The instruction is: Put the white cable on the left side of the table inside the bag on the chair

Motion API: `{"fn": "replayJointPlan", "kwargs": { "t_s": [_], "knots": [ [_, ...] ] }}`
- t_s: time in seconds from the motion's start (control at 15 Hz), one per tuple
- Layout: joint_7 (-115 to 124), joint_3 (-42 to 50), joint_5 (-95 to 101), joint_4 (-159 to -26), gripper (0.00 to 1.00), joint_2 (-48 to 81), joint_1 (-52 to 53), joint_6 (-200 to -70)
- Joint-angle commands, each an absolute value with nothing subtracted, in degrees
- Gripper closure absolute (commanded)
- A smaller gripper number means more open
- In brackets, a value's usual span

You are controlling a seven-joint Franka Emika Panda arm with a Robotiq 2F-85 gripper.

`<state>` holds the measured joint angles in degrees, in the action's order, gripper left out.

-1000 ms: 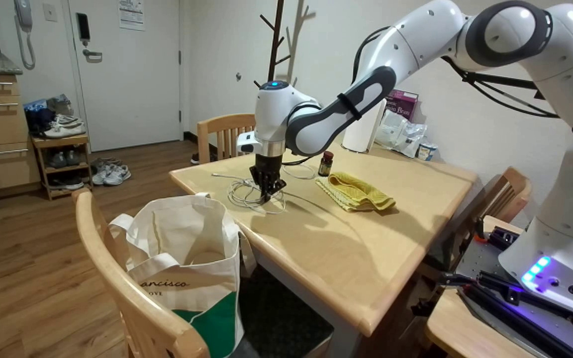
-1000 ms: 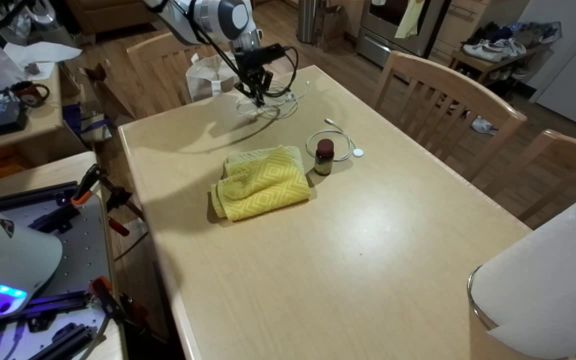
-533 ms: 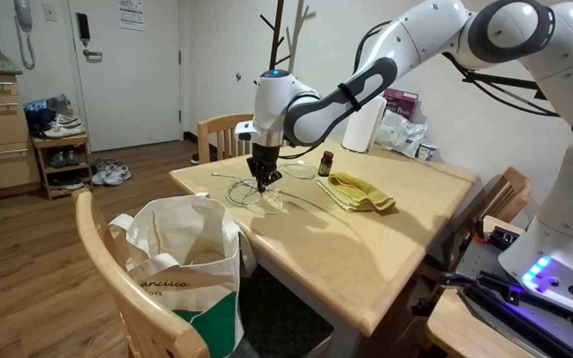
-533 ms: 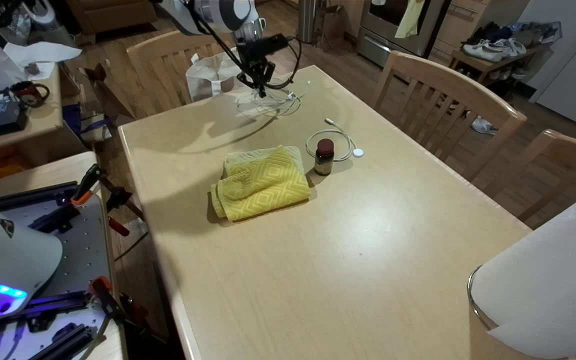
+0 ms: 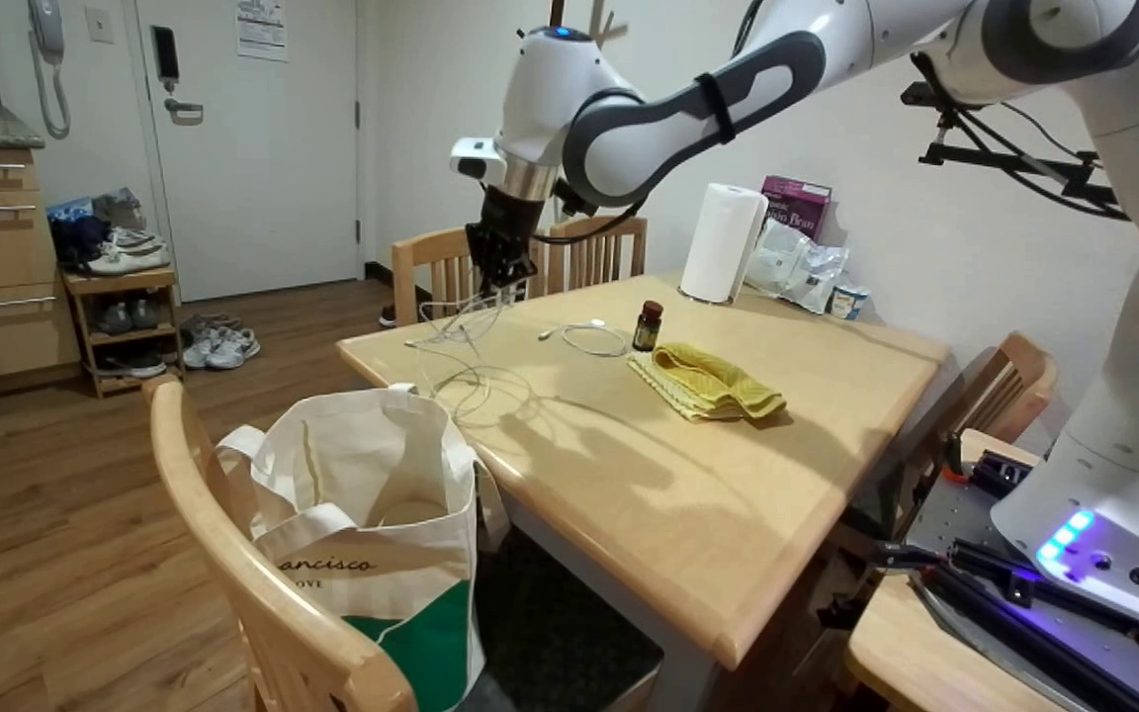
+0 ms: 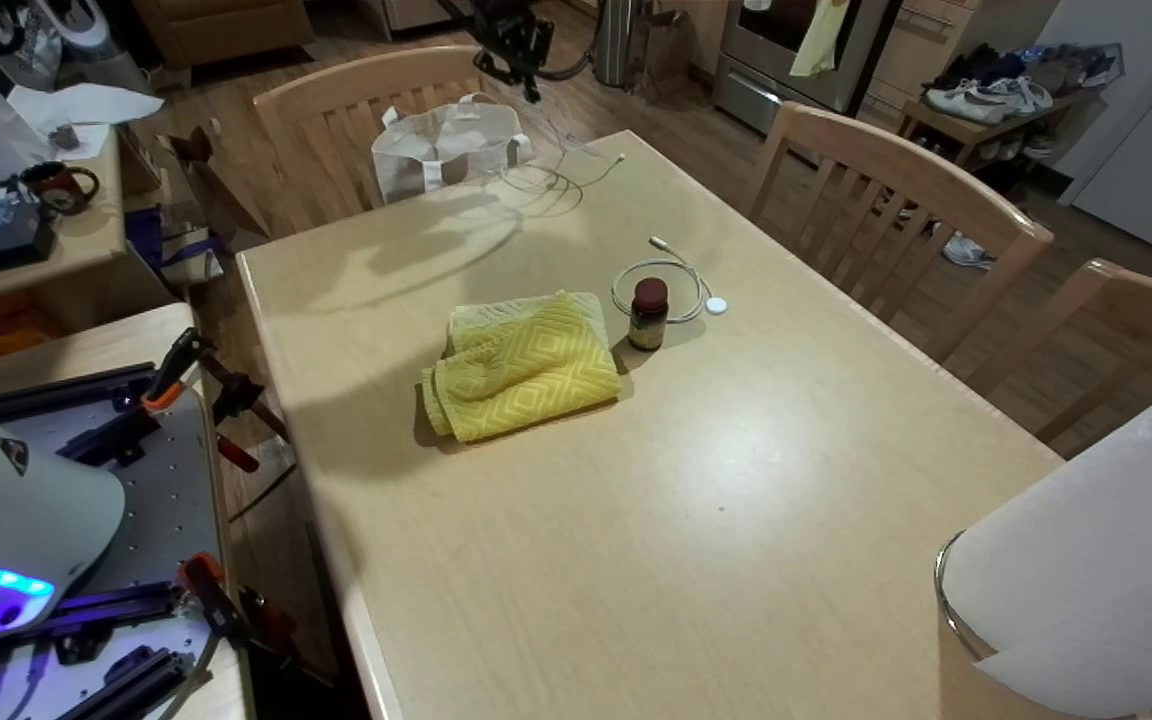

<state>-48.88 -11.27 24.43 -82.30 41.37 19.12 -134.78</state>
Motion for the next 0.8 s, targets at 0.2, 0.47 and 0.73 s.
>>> {"fn": "replayJointPlan", "kwargs": {
  "t_s": [0.2,0.47,0.73],
  "knots": [
    [-49.5,-11.5,25.4,-80.1,0.97,36.3,20.9,-134.2],
    [-50.1,-12.2,25.7,-77.8,0.97,35.2,23.0,-134.0],
    [-51.2,-13.3,25.5,-75.4,0.97,35.7,25.4,-133.9]
  ]
}}
